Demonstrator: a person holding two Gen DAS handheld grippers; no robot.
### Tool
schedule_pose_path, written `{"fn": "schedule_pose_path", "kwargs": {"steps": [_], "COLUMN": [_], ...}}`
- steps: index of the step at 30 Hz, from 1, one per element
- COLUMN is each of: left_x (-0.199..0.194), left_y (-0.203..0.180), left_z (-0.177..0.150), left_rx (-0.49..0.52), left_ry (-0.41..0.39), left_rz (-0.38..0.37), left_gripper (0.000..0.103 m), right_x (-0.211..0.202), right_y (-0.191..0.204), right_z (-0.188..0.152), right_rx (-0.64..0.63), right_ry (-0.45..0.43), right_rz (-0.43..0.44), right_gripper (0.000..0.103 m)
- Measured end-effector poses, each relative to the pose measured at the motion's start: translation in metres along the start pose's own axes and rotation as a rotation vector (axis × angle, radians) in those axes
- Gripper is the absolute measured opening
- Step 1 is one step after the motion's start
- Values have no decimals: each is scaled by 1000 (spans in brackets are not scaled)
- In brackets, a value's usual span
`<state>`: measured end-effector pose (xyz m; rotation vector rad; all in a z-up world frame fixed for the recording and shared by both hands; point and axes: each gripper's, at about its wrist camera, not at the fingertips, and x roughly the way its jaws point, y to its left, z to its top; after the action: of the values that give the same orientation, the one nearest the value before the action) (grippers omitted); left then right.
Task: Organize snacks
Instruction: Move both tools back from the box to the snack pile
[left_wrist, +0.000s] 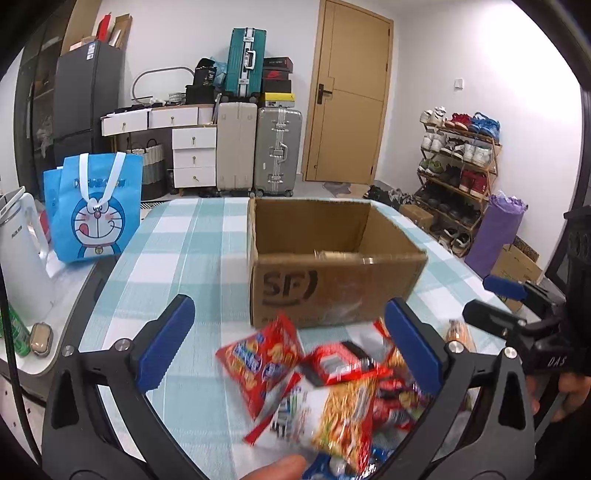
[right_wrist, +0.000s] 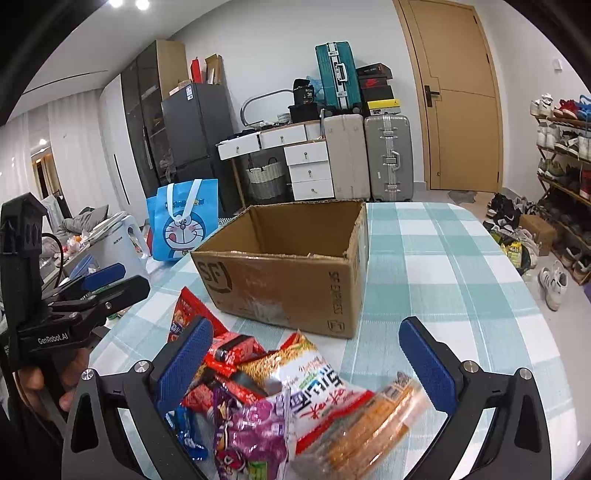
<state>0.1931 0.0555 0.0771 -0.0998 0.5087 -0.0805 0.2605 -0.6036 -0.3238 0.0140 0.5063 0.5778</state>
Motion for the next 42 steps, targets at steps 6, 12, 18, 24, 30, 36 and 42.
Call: {"fn": "schedule_pose_path", "kwargs": {"steps": [6,12,18,24,30,36,42], "left_x": [-15,-27,-31,-33,-27,-18,-11], "left_y": [8,6,-8,-17,-16,-17,-22], "left_z": [-22,-40,-56,-69,-80,-87,-90], "left_rx": [-14,-18,22,52,46,57,73], "left_ry": [13,-5,11,24,51,71,97], "left_rz": [-12,7,15,14,10,10,-4], "left_gripper": [103,103,103,103,103,103,103], "right_x": [-14,-20,-14,-10,-6,3,8], "right_y": [10,17,17,22,31,35,42], "right_z": [-16,-29,-45,-60,-70,-75,-81], "right_rx": [-10,-36,-14,-16,-47,-60,-93], "right_ry": [-6,-9,24,51,70,103,119], "right_rz": [-1,-10,-10,-1,11,18,1], "right_gripper": [102,102,102,102,102,102,102]}}
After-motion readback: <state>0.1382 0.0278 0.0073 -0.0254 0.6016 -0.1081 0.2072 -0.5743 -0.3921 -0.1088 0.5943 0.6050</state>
